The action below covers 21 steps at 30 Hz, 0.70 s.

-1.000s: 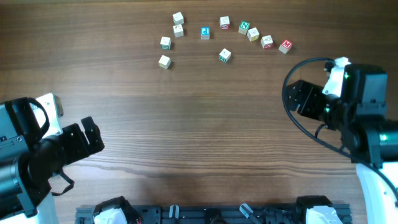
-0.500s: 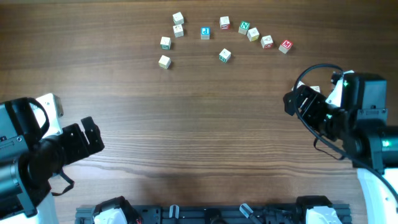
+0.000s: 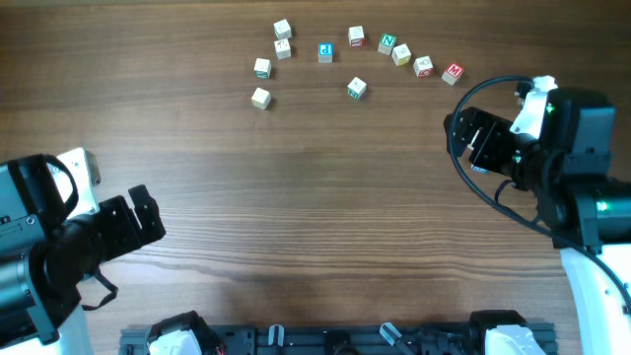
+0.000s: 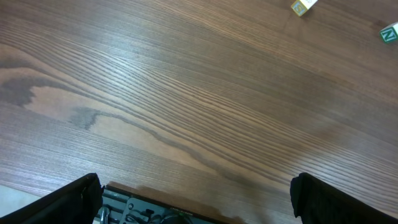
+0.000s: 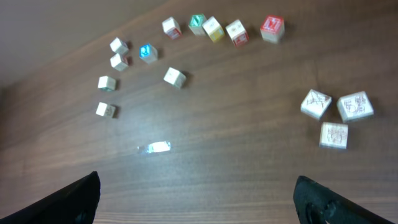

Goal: Form a circle

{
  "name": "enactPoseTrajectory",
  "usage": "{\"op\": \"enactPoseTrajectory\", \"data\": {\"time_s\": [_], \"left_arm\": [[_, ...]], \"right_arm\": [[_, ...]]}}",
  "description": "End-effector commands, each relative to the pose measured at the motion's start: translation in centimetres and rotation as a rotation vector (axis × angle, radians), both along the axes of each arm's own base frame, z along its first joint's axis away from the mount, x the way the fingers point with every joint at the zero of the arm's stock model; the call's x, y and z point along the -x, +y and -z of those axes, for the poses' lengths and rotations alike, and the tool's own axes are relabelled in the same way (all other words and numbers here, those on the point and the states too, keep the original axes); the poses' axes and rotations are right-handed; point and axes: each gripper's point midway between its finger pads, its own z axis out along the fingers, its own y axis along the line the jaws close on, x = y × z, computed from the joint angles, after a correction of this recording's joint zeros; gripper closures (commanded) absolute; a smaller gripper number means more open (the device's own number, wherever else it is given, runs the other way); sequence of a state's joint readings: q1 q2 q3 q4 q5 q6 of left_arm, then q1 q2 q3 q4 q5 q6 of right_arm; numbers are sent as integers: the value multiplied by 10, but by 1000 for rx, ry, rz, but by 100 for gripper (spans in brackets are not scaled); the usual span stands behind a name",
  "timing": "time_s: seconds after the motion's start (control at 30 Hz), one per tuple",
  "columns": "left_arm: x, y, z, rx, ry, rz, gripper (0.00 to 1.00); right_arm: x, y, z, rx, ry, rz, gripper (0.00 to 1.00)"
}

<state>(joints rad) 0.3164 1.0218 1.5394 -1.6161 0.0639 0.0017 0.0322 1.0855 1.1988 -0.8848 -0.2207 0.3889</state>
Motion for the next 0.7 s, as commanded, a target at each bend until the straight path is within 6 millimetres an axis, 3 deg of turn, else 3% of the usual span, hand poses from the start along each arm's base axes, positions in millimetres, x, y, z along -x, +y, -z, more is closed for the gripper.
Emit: {"op": "enactPoseTrajectory", "data": {"time_s": [0.0, 0.2, 0.47, 0.67], "left_arm": [[2, 2, 0, -5, -3, -20, 0], [2, 2, 0, -5, -3, -20, 0], [2, 2, 0, -5, -3, -20, 0], [2, 2, 0, -5, -3, -20, 0]], "right_arm": [[9, 2, -26, 49, -115, -58, 0], [23, 1, -54, 113, -290, -99, 0], [34, 10, -33, 83, -578, -128, 0], [44, 14, -49, 83, -867, -138, 0]]}}
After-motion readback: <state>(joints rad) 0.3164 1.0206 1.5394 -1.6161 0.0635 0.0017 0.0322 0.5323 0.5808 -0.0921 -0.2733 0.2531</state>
